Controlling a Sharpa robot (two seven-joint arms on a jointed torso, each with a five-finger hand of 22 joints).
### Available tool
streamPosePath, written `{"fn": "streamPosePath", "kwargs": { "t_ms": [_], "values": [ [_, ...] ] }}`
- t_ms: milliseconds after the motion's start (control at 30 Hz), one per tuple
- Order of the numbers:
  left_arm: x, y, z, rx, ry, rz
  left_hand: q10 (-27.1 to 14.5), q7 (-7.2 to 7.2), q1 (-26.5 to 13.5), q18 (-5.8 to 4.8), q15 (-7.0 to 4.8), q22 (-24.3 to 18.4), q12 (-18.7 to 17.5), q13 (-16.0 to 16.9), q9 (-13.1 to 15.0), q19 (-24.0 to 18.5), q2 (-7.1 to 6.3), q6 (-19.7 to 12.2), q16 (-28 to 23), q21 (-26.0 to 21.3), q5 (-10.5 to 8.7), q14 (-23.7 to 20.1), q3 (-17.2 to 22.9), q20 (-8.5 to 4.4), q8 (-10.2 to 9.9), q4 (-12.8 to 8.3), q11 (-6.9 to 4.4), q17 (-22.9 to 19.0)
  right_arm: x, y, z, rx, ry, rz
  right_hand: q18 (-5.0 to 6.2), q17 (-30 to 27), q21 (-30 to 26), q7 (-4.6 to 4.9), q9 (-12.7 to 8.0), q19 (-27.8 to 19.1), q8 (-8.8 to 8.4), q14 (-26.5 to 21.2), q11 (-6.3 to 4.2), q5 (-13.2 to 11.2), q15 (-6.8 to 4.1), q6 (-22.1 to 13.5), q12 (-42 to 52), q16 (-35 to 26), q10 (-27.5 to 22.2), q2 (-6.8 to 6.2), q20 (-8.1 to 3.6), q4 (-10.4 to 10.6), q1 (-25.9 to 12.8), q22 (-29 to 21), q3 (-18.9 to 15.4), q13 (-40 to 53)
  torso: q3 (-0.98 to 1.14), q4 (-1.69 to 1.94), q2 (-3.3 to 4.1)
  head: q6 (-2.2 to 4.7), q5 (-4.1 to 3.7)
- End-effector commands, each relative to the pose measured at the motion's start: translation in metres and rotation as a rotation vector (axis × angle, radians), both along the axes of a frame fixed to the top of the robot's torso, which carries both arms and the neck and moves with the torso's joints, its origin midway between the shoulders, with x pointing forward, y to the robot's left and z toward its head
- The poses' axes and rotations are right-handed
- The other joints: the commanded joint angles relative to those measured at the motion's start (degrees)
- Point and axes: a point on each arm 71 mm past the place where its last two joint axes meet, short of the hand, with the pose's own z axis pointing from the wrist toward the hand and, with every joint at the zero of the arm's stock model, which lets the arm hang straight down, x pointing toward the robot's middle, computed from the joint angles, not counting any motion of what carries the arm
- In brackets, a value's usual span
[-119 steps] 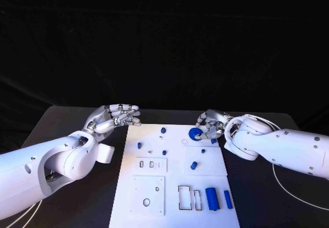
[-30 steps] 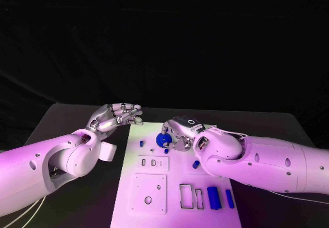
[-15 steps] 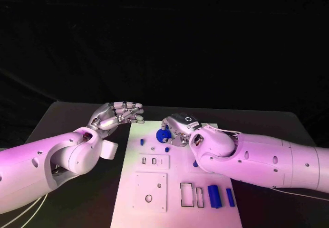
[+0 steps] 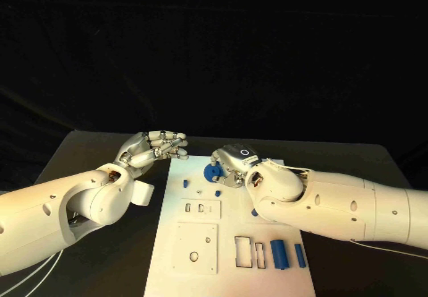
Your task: Assemble the parts on the task board
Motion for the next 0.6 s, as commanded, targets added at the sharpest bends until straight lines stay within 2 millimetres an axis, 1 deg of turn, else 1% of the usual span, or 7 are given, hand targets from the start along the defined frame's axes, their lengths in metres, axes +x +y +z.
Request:
{"fn": "streamPosePath", "kwargs": {
  "t_ms": [33, 133, 167, 400, 433, 500, 600],
  "values": [
    [-0.0008, -0.0025, 0.0008, -0.007, -0.003, -0.023, 0.04, 1.26, -0.61, 0.5, 0.15, 0.05, -0.35, 0.05, -0.04, -0.38, 0.17, -0.27, 0.3, 0.31, -0.37, -0.39, 0.11, -0.08, -0.28, -0.11, 0.32, 0.05, 0.0001, 0.0017, -0.0004, -0.027, -0.018, 0.003, -0.45, 12.11, 0.24, -0.92, 0.01, 0.24, 0.19, 5.38, 0.01, 0.32, -0.55, 1.17, 0.23, 0.24, 0.31, 0.02, -0.04, 0.04, 0.61, 0.05, 0.4, 6.2, 0.05, -0.05, -0.03, 0.02, 0.01],
    [-0.0008, -0.0026, 0.0008, -0.007, -0.003, -0.024, 0.06, 1.26, -0.67, 0.49, 0.16, 0.08, -0.38, 0.06, -0.03, -0.47, 0.17, -0.28, 0.36, 0.37, -0.37, -0.48, 0.1, -0.07, -0.28, -0.09, 0.33, 0.14, 0.0003, 0.0033, -0.0011, -0.032, -0.016, 0.009, -0.45, 12.11, 0.23, -0.9, -0.01, 0.24, 0.14, 5.38, 0.02, 0.3, -0.54, 1.15, 0.2, 0.24, 0.28, -0.09, -0.04, 0.0, 0.6, 0.05, 0.43, 6.17, 0.05, -0.07, -0.05, -0.04, -0.04],
    [-0.0008, -0.0027, 0.0008, -0.007, -0.003, -0.025, 0.06, 1.26, -0.67, 0.49, 0.16, 0.08, -0.38, 0.06, -0.03, -0.47, 0.17, -0.28, 0.36, 0.37, -0.37, -0.48, 0.1, -0.07, -0.28, -0.09, 0.33, 0.14, 0.0004, 0.0038, -0.0015, -0.034, -0.016, 0.01, -0.46, 12.12, 0.22, -0.89, -0.02, 0.24, 0.08, 5.38, 0.03, 0.29, -0.54, 1.12, 0.22, 0.25, 0.3, -0.21, -0.04, -0.02, 0.57, 0.06, 0.46, 6.2, 0.02, -0.06, -0.06, -0.09, -0.04],
    [-0.0006, -0.003, 0.0006, -0.007, -0.001, -0.027, 0.06, 1.26, -0.67, 0.49, 0.16, 0.08, -0.38, 0.06, -0.03, -0.47, 0.17, -0.28, 0.36, 0.37, -0.37, -0.48, 0.1, -0.07, -0.28, -0.09, 0.33, 0.14, 0.0011, 0.0058, -0.0036, -0.041, -0.012, 0.02, -0.45, 12.07, 0.19, -0.86, -0.03, 0.22, 0.02, 5.37, 0.06, 0.28, -0.53, 1.08, 0.16, 0.24, 0.24, -0.32, -0.05, -0.03, 0.53, 0.02, 0.5, 6.13, -0.02, 0.0, -0.08, -0.16, -0.06],
    [-0.0006, -0.0031, 0.0005, -0.007, -0.001, -0.027, 0.06, 1.26, -0.67, 0.49, 0.16, 0.08, -0.38, 0.06, -0.03, -0.47, 0.17, -0.28, 0.36, 0.37, -0.37, -0.48, 0.1, -0.07, -0.28, -0.09, 0.33, 0.14, 0.0011, 0.0062, -0.0039, -0.041, -0.011, 0.022, -0.45, 12.12, 0.18, -0.8, -0.07, 0.22, -0.12, 5.38, 0.1, 0.26, -0.5, 0.97, 0.12, 0.25, 0.21, -0.49, -0.04, -0.03, 0.44, 0.03, 0.55, 6.1, -0.04, 0.01, -0.09, -0.18, -0.07],
    [-0.0005, -0.0031, 0.0005, -0.006, 0.0, -0.027, 0.06, 1.26, -0.67, 0.49, 0.16, 0.08, -0.38, 0.06, -0.03, -0.47, 0.17, -0.28, 0.36, 0.37, -0.37, -0.48, 0.1, -0.07, -0.28, -0.09, 0.33, 0.14, 0.001, 0.0066, -0.0045, -0.043, -0.009, 0.026, -0.47, 12.15, 0.18, -0.65, -0.17, 0.22, -0.44, 5.38, 0.21, 0.25, -0.42, 0.69, 0.08, 0.25, 0.18, -0.78, -0.01, 0.02, 0.21, 0.08, 0.65, 6.08, -0.02, 0.01, -0.08, -0.25, -0.06],
    [-0.0003, -0.003, 0.0003, -0.006, 0.001, -0.027, 0.06, 1.26, -0.67, 0.49, 0.16, 0.08, -0.38, 0.06, -0.03, -0.47, 0.17, -0.28, 0.36, 0.37, -0.37, -0.48, 0.1, -0.07, -0.28, -0.09, 0.33, 0.14, 0.0012, 0.0064, -0.0051, -0.044, -0.005, 0.027, -0.47, 12.22, 0.02, -0.03, -0.63, 0.15, -1.89, 5.39, 0.74, 0.23, -0.01, -0.71, -0.11, 0.27, 0.01, -1.6, 0.26, 0.22, -0.6, 0.05, 0.76, 5.92, -0.03, -0.01, -0.04, -0.28, -0.06]
  ]
}}
